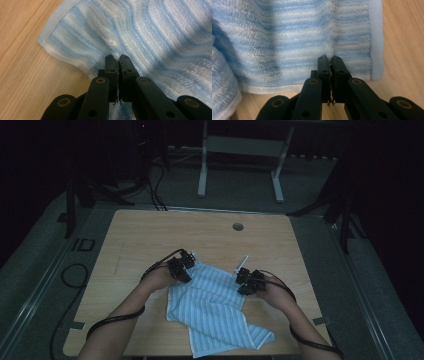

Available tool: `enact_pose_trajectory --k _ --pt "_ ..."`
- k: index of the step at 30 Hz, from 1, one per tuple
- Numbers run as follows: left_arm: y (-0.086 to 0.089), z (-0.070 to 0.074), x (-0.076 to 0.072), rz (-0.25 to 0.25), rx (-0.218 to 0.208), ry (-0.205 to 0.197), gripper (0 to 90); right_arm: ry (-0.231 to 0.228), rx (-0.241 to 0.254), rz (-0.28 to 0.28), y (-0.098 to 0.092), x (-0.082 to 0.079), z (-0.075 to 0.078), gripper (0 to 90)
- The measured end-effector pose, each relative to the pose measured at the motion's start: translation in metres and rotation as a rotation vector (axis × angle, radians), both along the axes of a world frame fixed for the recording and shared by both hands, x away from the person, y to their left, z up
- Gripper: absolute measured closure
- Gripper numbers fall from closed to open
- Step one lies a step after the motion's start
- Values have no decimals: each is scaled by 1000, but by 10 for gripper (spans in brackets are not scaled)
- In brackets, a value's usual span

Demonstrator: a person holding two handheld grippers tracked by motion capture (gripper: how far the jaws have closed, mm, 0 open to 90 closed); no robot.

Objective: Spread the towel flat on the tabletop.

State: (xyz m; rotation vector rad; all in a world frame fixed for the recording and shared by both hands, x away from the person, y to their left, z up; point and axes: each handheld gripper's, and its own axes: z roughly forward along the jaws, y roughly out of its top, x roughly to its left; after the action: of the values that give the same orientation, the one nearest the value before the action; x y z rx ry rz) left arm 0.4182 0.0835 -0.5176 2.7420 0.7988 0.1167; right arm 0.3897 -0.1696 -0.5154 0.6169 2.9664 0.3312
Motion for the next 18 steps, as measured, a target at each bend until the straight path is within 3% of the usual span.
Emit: enact_pose_trajectory --k 3,8,11,12,13,14,15,16,17,18 --pt "-1 14 10 48 -11 -58 875 -35 24 -36 -7 20 20 874" --pt "-6 51 38 113 -72 -166 871 -156 13 -129 -12 68 67 874" --pt "-12 75 51 129 -72 -269 867 -239 -20 -163 -10 95 89 874" --pt "-14 83 55 137 -79 -299 863 -245 -19 -172 -10 101 94 873" --pt "-16 91 59 152 -70 -356 862 -261 -15 -189 -10 107 100 873" --pt "-17 96 62 167 -74 -394 850 -312 -10 -201 -10 113 107 871" --pt "-17 98 65 182 -87 -393 813 -352 5 -213 -11 117 111 856" --pt "-17 98 65 182 -87 -393 724 -352 5 -213 -11 117 111 856" --pt "-16 92 75 236 -105 -273 724 -363 20 -230 -13 120 111 795" --pt "-17 84 76 259 -74 -250 532 -280 34 -319 -19 131 102 596"
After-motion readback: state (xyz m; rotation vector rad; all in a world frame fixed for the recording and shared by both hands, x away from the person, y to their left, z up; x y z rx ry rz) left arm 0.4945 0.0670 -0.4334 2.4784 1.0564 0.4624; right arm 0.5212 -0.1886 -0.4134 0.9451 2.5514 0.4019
